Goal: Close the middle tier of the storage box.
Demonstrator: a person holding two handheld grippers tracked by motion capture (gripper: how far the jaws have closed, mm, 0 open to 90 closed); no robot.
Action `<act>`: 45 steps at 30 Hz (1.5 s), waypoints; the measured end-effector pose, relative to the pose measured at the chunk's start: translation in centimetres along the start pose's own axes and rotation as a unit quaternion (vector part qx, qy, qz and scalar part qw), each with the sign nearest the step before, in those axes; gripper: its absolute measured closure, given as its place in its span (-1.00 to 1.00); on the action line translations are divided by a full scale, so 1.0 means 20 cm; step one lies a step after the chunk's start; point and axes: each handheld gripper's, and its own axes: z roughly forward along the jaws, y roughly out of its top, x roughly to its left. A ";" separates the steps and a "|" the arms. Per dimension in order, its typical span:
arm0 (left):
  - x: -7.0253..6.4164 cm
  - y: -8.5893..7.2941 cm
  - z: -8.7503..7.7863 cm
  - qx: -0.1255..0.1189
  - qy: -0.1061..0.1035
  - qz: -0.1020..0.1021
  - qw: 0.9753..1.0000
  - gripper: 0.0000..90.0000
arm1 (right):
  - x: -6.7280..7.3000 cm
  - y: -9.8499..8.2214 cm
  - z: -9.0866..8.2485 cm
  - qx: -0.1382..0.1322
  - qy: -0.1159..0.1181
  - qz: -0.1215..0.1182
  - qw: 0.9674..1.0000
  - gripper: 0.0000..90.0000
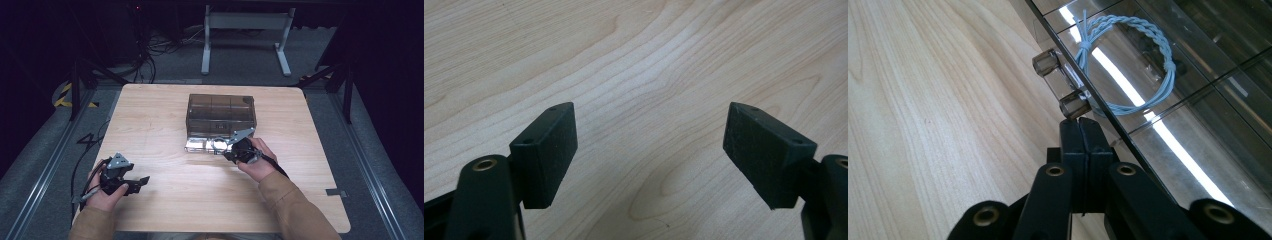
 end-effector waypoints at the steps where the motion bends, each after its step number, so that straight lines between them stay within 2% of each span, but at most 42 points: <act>1: 0.00 0.00 0.00 0.001 0.000 0.000 1.000 -0.50 | 0.00 0.00 0.00 -0.001 0.000 0.001 1.000 1.00; 12: 0.00 0.00 0.00 0.003 -0.001 0.001 1.000 -0.50 | -0.04 0.02 0.01 -0.002 -0.005 0.005 1.000 1.00; 26: 0.00 0.00 0.00 0.003 -0.003 0.000 1.000 -0.50 | -0.10 0.04 0.02 -0.006 -0.001 0.016 1.000 1.00; 45: 0.00 0.00 0.00 -0.001 0.000 -0.002 1.000 -0.50 | -0.13 0.07 0.05 -0.011 -0.011 0.024 1.000 1.00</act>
